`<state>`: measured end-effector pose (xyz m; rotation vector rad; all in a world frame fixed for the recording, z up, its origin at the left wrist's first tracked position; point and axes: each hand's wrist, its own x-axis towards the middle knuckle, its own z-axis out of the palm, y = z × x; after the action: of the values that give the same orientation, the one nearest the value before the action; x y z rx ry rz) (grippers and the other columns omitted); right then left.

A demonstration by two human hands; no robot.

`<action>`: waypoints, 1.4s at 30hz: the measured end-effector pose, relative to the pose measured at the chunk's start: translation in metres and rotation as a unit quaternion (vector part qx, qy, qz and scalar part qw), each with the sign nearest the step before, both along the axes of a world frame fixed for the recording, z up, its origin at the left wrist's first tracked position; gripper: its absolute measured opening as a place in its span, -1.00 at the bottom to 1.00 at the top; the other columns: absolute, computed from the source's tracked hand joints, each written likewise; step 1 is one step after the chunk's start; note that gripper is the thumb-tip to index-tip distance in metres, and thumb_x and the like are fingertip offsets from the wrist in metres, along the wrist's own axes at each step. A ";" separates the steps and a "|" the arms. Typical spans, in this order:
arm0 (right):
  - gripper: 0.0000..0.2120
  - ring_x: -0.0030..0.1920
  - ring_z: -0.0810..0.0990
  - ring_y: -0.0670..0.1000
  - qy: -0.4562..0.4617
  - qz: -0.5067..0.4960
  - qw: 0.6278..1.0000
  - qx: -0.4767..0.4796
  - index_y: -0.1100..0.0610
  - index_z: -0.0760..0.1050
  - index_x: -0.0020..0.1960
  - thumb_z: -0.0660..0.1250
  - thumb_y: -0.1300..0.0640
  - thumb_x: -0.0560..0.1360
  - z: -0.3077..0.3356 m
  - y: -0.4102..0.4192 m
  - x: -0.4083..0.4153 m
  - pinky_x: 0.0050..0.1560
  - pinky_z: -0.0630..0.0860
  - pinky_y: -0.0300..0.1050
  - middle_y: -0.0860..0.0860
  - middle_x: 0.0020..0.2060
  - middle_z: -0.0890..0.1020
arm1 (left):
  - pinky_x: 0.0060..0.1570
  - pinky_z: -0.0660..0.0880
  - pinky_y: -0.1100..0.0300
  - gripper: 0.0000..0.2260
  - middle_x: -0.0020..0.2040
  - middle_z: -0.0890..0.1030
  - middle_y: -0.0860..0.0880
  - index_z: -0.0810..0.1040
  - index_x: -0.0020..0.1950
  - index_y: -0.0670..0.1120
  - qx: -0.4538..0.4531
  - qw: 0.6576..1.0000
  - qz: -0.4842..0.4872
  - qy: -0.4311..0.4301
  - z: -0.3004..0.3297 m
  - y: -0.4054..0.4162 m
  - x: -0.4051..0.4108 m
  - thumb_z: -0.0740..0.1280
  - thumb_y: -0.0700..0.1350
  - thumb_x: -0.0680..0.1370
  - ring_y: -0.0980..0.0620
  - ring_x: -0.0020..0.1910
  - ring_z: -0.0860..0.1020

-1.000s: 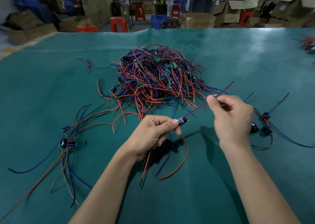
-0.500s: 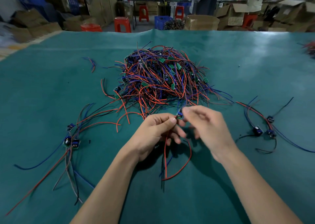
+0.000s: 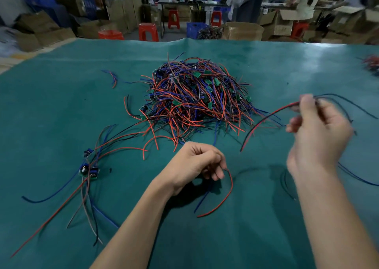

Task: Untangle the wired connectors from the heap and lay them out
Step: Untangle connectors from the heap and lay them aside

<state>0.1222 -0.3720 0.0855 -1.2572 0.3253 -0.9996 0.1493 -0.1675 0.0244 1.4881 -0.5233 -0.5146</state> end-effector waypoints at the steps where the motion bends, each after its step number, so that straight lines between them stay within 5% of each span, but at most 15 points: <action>1: -0.79 -0.50 0.40 -0.11 -0.018 0.002 1.000 0.001 0.06 0.54 -0.22 0.37 0.18 0.60 0.013 0.003 -0.001 -0.46 0.34 -0.19 -0.09 -0.40 0.61 | -0.38 0.40 0.31 -0.78 -0.36 0.65 -0.11 0.64 -0.28 -0.07 -0.008 1.000 0.005 0.002 0.000 0.000 0.001 0.23 -0.15 0.48 0.06 -0.42 0.53; 4: -0.77 -0.52 0.41 -0.07 -0.025 0.123 0.991 -0.046 0.09 0.63 -0.30 0.43 0.19 0.53 0.049 0.036 -0.001 -0.53 0.34 -0.22 0.01 -0.37 0.69 | -0.37 0.40 0.30 -0.78 -0.31 0.66 -0.12 0.67 -0.25 -0.07 -0.032 0.999 0.017 0.012 -0.001 -0.001 0.004 0.25 -0.14 0.49 0.06 -0.39 0.54; 7: -0.86 -0.53 0.46 -0.08 0.048 0.306 0.944 -0.114 0.16 0.68 -0.22 0.48 0.17 0.52 0.060 0.106 0.008 -0.55 0.39 -0.26 0.11 -0.32 0.72 | -0.35 0.45 0.33 -0.81 -0.32 0.67 -0.03 0.69 -0.29 -0.03 -0.048 0.998 0.038 0.028 -0.004 -0.002 0.002 0.32 -0.10 0.45 0.13 -0.38 0.57; 9: -0.83 -0.52 0.53 -0.07 0.091 0.374 0.909 -0.161 0.22 0.69 -0.16 0.49 0.12 0.52 0.053 0.155 0.019 -0.54 0.44 -0.22 0.13 -0.30 0.73 | -0.14 0.56 0.20 -0.87 -0.17 0.70 -0.05 0.72 -0.15 -0.05 -0.030 0.996 0.083 0.025 -0.009 -0.001 0.006 0.38 -0.09 0.43 0.08 -0.20 0.63; 11: -0.72 -0.44 0.66 0.01 0.159 0.438 0.850 -0.248 0.21 0.68 -0.08 0.47 -0.03 0.54 0.043 0.192 0.031 -0.45 0.58 -0.09 0.12 -0.27 0.73 | 0.04 0.55 0.04 -0.84 0.01 0.69 -0.16 0.65 0.09 -0.20 0.012 0.997 0.082 0.004 -0.013 0.003 0.011 0.32 -0.26 0.58 -0.08 0.00 0.64; 14: -0.62 -0.23 0.71 0.11 0.262 0.449 0.704 -0.484 0.10 0.65 -0.06 0.37 -0.24 0.54 0.031 0.207 0.054 -0.18 0.67 -0.02 0.06 -0.26 0.68 | -0.01 0.57 0.08 -0.83 -0.01 0.69 -0.13 0.63 0.08 -0.21 -0.007 0.997 0.071 -0.001 -0.010 0.006 0.008 0.27 -0.32 0.58 0.03 -0.05 0.62; 16: -0.68 -0.08 0.66 0.15 0.280 0.373 0.658 -0.592 0.08 0.67 -0.12 0.39 -0.19 0.53 0.027 0.191 0.074 0.01 0.62 -0.05 0.09 -0.18 0.69 | 0.00 0.56 0.02 -0.80 -0.01 0.69 -0.16 0.67 0.00 -0.11 -0.030 0.995 0.097 0.011 -0.004 0.003 0.004 0.29 -0.23 0.48 0.00 -0.05 0.60; 18: -0.80 0.03 0.66 0.16 0.285 0.299 0.688 -0.597 0.02 0.69 -0.07 0.41 -0.10 0.48 0.027 0.163 0.089 0.12 0.60 -0.01 0.11 -0.04 0.71 | -0.19 0.46 0.12 -0.82 -0.21 0.69 -0.09 0.68 -0.20 -0.05 -0.047 0.994 0.094 0.032 -0.002 0.000 0.002 0.31 -0.25 0.48 0.03 -0.24 0.57; 21: -0.85 0.11 0.64 0.16 0.295 0.169 0.750 -0.568 -0.01 0.67 0.00 0.37 0.07 0.47 0.025 0.113 0.105 0.17 0.58 0.02 0.07 0.03 0.72 | -0.25 0.41 0.22 -0.79 -0.24 0.68 -0.11 0.64 -0.15 -0.12 -0.044 0.995 0.072 0.051 0.001 0.000 0.003 0.27 -0.32 0.58 0.04 -0.31 0.55; 27: -0.78 0.18 0.53 0.16 0.374 0.143 0.697 -0.595 0.01 0.62 0.13 0.47 0.00 0.50 -0.014 0.047 0.117 0.11 0.48 -0.01 0.07 0.17 0.50 | -0.25 0.44 0.26 -0.82 -0.21 0.69 -0.12 0.63 -0.07 -0.17 -0.043 0.994 0.082 0.060 0.002 0.001 0.002 0.25 -0.33 0.59 0.06 -0.32 0.58; 32: -0.78 0.12 0.54 0.14 0.356 0.141 0.699 -0.604 -0.02 0.67 0.10 0.52 -0.03 0.47 -0.023 0.036 0.116 0.11 0.50 0.00 0.00 0.01 0.50 | -0.26 0.44 0.25 -0.81 -0.22 0.68 -0.12 0.63 -0.09 -0.16 -0.048 0.993 0.081 0.066 0.003 0.002 0.002 0.26 -0.34 0.59 0.06 -0.32 0.57; 38: -0.83 -0.30 0.57 -0.12 0.283 0.129 0.830 -0.463 -0.03 0.69 -0.16 0.65 0.00 0.32 -0.017 0.006 0.103 -0.21 0.42 -0.25 -0.04 -0.29 0.68 | -0.26 0.44 0.27 -0.81 -0.23 0.68 -0.11 0.62 -0.08 -0.17 -0.050 0.993 0.077 0.067 0.003 0.002 0.002 0.25 -0.35 0.59 0.07 -0.32 0.57; 42: -0.84 -0.32 0.55 -0.07 0.187 0.212 0.924 -0.258 0.06 0.69 -0.18 0.65 0.16 0.33 -0.013 -0.012 0.078 -0.28 0.50 -0.21 0.05 -0.30 0.70 | -0.26 0.44 0.26 -0.81 -0.23 0.68 -0.11 0.62 -0.08 -0.17 -0.050 0.993 0.076 0.069 0.003 0.002 0.002 0.25 -0.36 0.58 0.07 -0.32 0.57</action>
<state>0.2002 -0.3843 0.0727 -1.9101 0.0659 -0.4723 0.1513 -0.1654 0.0279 1.3738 -0.3205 -0.4608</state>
